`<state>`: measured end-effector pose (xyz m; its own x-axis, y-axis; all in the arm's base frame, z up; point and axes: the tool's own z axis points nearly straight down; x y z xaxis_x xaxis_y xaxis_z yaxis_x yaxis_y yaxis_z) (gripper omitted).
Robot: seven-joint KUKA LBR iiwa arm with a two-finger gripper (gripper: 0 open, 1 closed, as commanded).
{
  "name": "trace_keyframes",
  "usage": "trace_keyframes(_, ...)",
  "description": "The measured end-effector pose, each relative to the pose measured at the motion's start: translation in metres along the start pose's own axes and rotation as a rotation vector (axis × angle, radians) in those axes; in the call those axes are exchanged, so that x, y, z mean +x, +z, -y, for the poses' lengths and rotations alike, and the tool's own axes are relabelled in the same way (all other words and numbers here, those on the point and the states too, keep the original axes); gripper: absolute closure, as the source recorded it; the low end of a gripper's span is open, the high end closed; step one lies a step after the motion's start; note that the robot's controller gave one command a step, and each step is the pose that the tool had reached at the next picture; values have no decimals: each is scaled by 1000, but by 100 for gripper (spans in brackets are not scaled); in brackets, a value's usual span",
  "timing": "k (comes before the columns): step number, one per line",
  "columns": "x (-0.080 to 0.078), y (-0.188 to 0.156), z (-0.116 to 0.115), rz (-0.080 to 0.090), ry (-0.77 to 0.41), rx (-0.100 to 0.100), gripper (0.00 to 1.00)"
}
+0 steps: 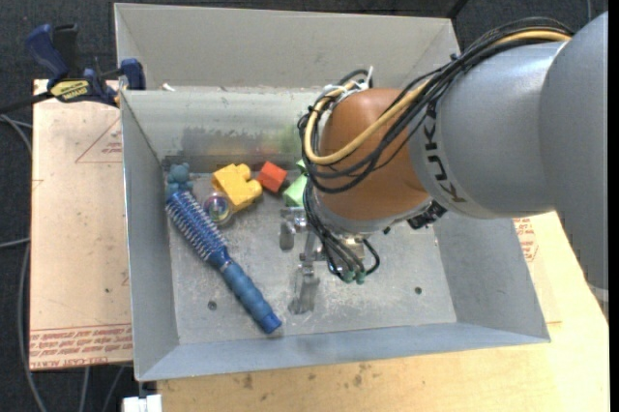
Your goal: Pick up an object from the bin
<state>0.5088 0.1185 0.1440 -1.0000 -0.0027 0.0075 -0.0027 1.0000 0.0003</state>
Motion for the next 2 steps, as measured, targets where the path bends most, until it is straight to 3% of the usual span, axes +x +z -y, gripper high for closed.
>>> trace_keyframes(1, -3, 64, -102, 5, -176, -2, 0)
trace_keyframes(2, 16, 70, -41, 31, -361, -3, 0)
